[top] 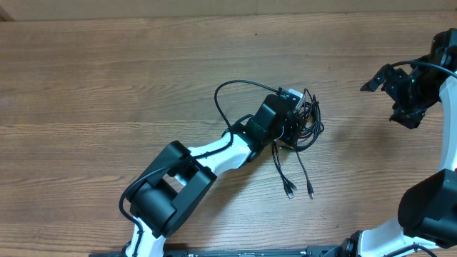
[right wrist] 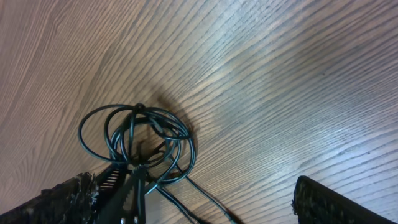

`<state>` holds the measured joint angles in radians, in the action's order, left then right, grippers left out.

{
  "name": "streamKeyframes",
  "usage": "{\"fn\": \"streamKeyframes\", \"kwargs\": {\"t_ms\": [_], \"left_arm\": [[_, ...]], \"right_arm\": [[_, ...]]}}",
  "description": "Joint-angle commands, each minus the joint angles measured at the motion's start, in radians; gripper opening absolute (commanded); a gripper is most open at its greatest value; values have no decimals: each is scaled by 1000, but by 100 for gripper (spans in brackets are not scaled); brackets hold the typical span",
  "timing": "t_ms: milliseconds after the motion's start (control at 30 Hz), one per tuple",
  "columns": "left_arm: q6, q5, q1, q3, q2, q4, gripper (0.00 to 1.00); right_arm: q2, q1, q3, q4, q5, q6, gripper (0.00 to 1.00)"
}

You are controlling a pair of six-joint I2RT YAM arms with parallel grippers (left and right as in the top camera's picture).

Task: Untangle cables

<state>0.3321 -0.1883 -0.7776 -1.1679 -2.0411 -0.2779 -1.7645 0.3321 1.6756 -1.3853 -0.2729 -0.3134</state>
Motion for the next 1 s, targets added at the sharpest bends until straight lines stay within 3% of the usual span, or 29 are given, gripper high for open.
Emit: {"fn": "streamKeyframes", "kwargs": {"t_ms": [0, 33, 233, 600, 667, 767, 833, 900, 967], "left_arm": [[13, 14, 2, -6, -24, -6, 8], [13, 13, 8, -7, -18, -12, 4], [13, 13, 97, -9, 141, 71, 4], [11, -54, 366, -9, 613, 596, 4], [-6, -112, 399, -9, 658, 679, 4], [-148, -296, 443, -9, 691, 757, 4], [-218, -411, 476, -9, 695, 787, 4], [-224, -479, 515, -9, 694, 800, 4], [-224, -535, 563, -9, 693, 805, 4]], "right_arm": [[31, -4, 24, -6, -9, -2, 100], [31, -4, 23, -9, -20, -2, 100], [31, -32, 13, -15, -69, 0, 100], [29, -299, 12, 105, -69, 3, 100], [25, -339, 12, 132, -78, -1, 100], [17, -397, 12, 164, -158, 15, 99], [9, -432, 12, 183, -213, 66, 92], [-1, -451, 12, 204, -255, 95, 81], [-14, -460, 12, 224, -308, 137, 76]]}}
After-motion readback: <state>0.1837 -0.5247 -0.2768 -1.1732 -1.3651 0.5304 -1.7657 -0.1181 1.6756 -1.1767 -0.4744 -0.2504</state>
